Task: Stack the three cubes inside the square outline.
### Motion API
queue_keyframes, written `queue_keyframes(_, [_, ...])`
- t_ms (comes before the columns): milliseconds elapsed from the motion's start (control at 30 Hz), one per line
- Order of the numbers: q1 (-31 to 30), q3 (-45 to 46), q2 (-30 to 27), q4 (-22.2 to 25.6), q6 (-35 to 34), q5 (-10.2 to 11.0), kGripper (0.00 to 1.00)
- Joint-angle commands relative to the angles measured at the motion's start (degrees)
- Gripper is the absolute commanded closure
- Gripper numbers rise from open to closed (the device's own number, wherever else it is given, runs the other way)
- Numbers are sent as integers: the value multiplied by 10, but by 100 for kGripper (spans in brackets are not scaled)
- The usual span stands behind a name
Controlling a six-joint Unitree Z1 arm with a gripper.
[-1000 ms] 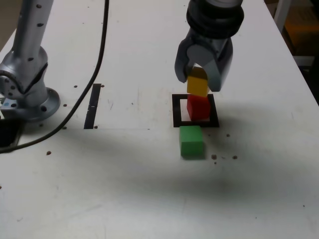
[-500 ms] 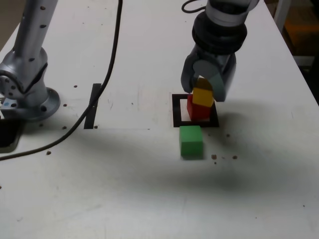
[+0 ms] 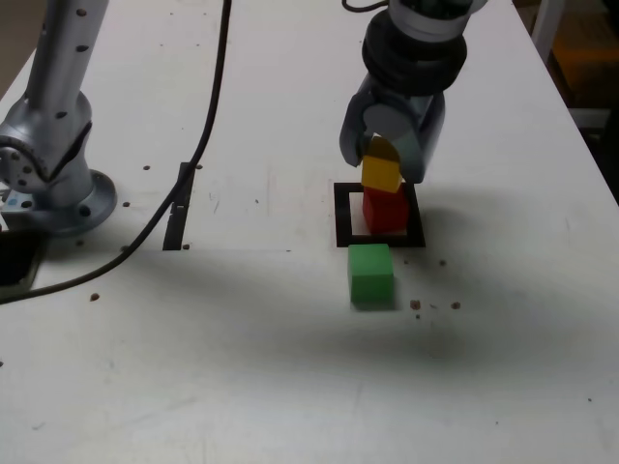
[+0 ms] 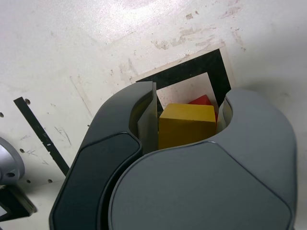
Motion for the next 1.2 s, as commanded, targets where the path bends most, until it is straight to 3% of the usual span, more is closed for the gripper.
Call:
queue_keyframes(0, [0,2,-4,-2,-1,0,75])
queue_keyframes(167, [0,2,-5,-1,-1,0,64])
queue_keyframes(500, [1,13,-2,0,-2,-12,33])
queue_keyframes(1167, [1,12,1,-8,-3,-15,23])
